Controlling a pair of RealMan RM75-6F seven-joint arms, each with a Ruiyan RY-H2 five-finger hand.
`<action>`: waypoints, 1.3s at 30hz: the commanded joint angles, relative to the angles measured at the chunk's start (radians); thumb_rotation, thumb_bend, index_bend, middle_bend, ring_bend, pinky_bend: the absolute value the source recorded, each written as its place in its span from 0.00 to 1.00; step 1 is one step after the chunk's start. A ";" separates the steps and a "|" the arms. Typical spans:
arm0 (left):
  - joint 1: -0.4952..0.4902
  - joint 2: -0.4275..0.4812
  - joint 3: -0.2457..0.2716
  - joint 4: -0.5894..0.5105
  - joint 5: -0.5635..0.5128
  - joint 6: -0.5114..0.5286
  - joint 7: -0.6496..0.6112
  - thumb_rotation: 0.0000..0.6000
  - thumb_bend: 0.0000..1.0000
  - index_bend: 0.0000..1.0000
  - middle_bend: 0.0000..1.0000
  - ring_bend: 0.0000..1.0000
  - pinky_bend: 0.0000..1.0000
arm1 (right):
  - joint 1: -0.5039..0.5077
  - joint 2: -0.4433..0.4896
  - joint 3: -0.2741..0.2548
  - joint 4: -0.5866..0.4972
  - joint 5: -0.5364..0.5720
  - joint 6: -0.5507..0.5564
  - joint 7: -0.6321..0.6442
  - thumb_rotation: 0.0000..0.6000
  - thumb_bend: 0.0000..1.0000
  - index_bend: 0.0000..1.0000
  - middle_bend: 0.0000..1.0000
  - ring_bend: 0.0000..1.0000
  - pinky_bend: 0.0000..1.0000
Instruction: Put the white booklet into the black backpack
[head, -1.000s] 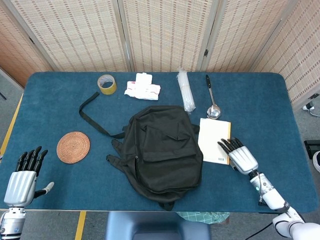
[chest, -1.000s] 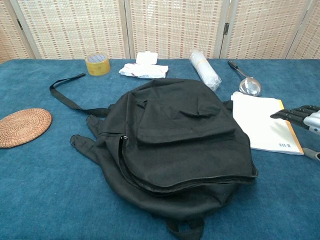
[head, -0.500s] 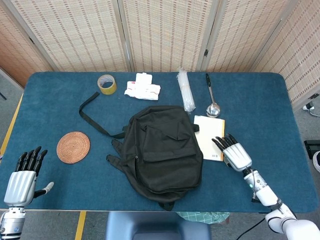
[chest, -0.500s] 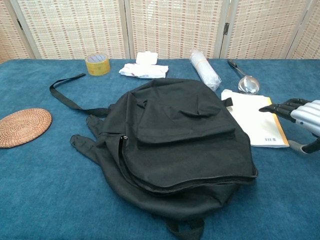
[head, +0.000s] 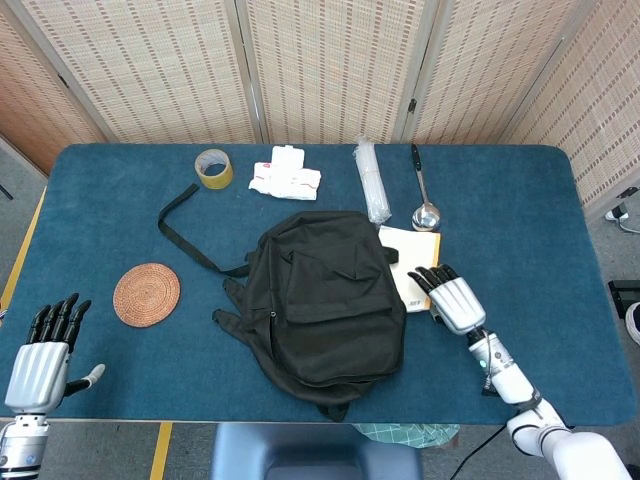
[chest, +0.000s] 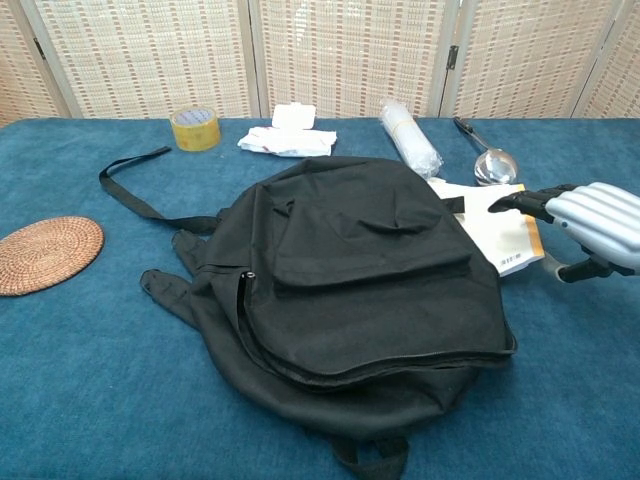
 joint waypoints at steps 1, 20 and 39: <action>-0.001 0.000 0.000 0.000 0.003 0.001 0.001 1.00 0.22 0.04 0.00 0.01 0.00 | 0.009 -0.007 0.005 -0.008 0.003 0.002 -0.010 1.00 0.57 0.20 0.22 0.25 0.23; 0.000 0.005 0.002 -0.004 -0.007 -0.009 0.002 1.00 0.22 0.04 0.00 0.01 0.00 | 0.031 0.021 0.048 -0.121 0.056 -0.017 -0.031 1.00 0.52 0.46 0.26 0.27 0.23; 0.001 0.005 0.001 0.004 -0.010 -0.011 -0.012 1.00 0.22 0.04 0.00 0.01 0.00 | 0.037 0.022 0.049 -0.128 0.068 -0.033 -0.054 1.00 0.39 0.61 0.33 0.32 0.24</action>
